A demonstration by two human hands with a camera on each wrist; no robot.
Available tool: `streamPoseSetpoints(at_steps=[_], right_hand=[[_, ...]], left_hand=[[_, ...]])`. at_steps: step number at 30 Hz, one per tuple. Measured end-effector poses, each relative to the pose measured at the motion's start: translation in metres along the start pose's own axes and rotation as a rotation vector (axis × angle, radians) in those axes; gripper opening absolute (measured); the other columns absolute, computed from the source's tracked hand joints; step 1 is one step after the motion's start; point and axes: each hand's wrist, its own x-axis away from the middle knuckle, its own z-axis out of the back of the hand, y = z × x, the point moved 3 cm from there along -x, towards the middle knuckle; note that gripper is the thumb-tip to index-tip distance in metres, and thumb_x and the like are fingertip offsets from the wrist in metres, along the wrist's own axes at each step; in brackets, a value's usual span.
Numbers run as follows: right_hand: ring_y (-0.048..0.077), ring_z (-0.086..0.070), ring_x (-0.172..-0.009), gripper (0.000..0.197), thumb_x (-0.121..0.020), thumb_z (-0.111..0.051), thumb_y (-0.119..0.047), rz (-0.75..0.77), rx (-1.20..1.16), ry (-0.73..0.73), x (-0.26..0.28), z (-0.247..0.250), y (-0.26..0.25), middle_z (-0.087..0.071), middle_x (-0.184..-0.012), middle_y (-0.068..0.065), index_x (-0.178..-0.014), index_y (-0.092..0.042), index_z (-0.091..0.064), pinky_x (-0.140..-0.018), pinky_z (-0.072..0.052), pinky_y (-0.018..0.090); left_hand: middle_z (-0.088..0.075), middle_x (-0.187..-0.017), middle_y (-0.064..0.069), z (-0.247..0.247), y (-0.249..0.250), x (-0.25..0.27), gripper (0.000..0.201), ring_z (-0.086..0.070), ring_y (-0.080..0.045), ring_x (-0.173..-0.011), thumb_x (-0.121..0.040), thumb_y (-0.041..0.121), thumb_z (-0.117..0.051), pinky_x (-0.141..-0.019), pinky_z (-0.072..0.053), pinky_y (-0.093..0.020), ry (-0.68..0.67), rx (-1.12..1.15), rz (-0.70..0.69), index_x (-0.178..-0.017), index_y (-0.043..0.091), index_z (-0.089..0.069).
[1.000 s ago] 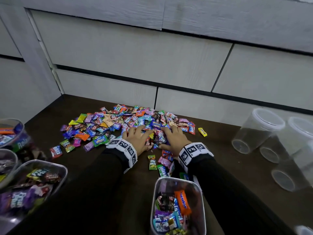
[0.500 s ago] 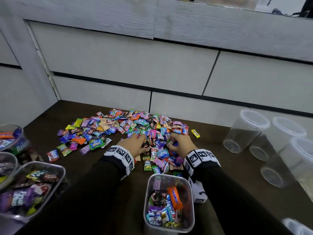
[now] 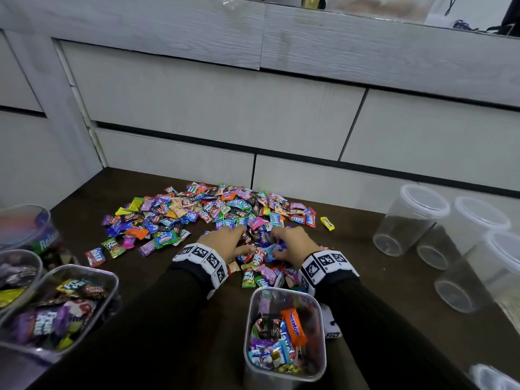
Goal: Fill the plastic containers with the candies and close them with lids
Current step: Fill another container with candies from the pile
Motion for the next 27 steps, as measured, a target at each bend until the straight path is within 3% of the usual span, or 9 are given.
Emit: streamPoseSetpoints(at_steps=[4,8,10,13,16,18,20,22,27], right_hand=[[0.026,-0.059,-0.092,0.019,-0.084,-0.065,-0.011,-0.007,-0.115,0.133,0.014,0.015,0.005,-0.063,-0.101,0.011,-0.102,-0.007,-0.06,-0.077,-0.047,0.03],[0.014,-0.054,-0.082,0.015,-0.081,-0.068,-0.008,0.012,-0.188,0.253,0.03,0.032,0.008,-0.062,-0.09,0.003,-0.095,-0.008,-0.062,-0.065,-0.035,0.007],[0.012,-0.053,-0.077,0.014,-0.08,-0.068,-0.008,0.014,-0.199,0.301,0.04,0.04,0.007,-0.061,-0.085,0.0,-0.092,-0.009,-0.063,-0.061,-0.034,0.005],[0.001,-0.048,-0.064,0.015,-0.077,-0.069,-0.009,0.013,-0.223,0.384,0.057,0.053,0.005,-0.056,-0.075,-0.01,-0.085,-0.017,-0.061,-0.059,-0.035,0.006],[-0.005,-0.046,-0.062,0.022,-0.077,-0.072,-0.012,0.001,-0.241,0.451,0.074,0.064,0.002,-0.052,-0.07,-0.019,-0.081,-0.027,-0.056,-0.055,-0.035,0.004],[-0.005,-0.049,-0.064,0.021,-0.077,-0.073,-0.014,-0.003,-0.257,0.484,0.083,0.07,-0.001,-0.053,-0.072,-0.021,-0.083,-0.027,-0.057,-0.055,-0.035,0.006],[-0.004,-0.051,-0.066,0.018,-0.078,-0.073,-0.016,0.0,-0.283,0.508,0.091,0.075,-0.004,-0.055,-0.075,-0.021,-0.087,-0.024,-0.059,-0.059,-0.038,0.012],[-0.001,-0.053,-0.065,0.017,-0.079,-0.073,-0.017,0.009,-0.299,0.526,0.099,0.079,-0.008,-0.059,-0.077,-0.015,-0.089,-0.022,-0.061,-0.057,-0.04,0.013],[0.006,-0.058,-0.07,0.017,-0.08,-0.073,-0.017,0.025,-0.301,0.555,0.114,0.085,-0.017,-0.063,-0.081,-0.007,-0.089,-0.023,-0.06,-0.058,-0.044,0.01]], left_hand=[[-0.053,-0.09,0.0,0.005,0.003,0.01,0.05,-0.057,-0.022,-0.083,-0.098,0.059,-0.037,-0.064,-0.047,-0.033,0.131,0.035,0.017,-0.13,0.02,-0.042],[-0.05,-0.074,0.005,0.02,0.006,0.021,0.049,-0.055,-0.018,-0.071,-0.097,0.053,-0.042,-0.057,-0.041,-0.029,0.245,0.138,0.032,-0.134,0.021,-0.046],[-0.053,-0.073,0.002,0.03,0.006,0.028,0.05,-0.057,-0.02,-0.071,-0.096,0.051,-0.045,-0.058,-0.044,-0.029,0.298,0.185,0.035,-0.136,0.02,-0.047],[-0.062,-0.082,-0.007,0.047,0.01,0.041,0.042,-0.062,-0.03,-0.082,-0.095,0.047,-0.048,-0.071,-0.054,-0.04,0.384,0.284,0.027,-0.122,0.016,-0.055],[-0.059,-0.071,-0.003,0.068,0.018,0.058,0.04,-0.06,-0.028,-0.073,-0.096,0.042,-0.05,-0.07,-0.052,-0.037,0.493,0.474,-0.015,-0.126,0.016,-0.058],[-0.057,-0.063,0.0,0.083,0.027,0.071,0.017,-0.057,-0.024,-0.064,-0.095,0.039,-0.051,-0.061,-0.044,-0.033,0.567,0.606,-0.091,-0.09,0.025,-0.06],[-0.054,-0.059,0.003,0.095,0.038,0.083,0.026,-0.052,-0.008,-0.054,-0.095,0.036,-0.054,-0.054,-0.039,-0.025,0.635,0.7,-0.162,-0.071,0.025,-0.049],[-0.051,-0.055,0.006,0.105,0.051,0.099,0.029,-0.048,-0.003,-0.049,-0.094,0.032,-0.056,-0.047,-0.035,-0.015,0.684,0.759,-0.223,-0.068,0.026,-0.046],[-0.047,-0.054,0.008,0.111,0.083,0.134,0.027,-0.042,-0.004,-0.048,-0.094,0.023,-0.058,-0.048,-0.032,-0.015,0.675,0.844,-0.399,-0.069,0.025,-0.047]])
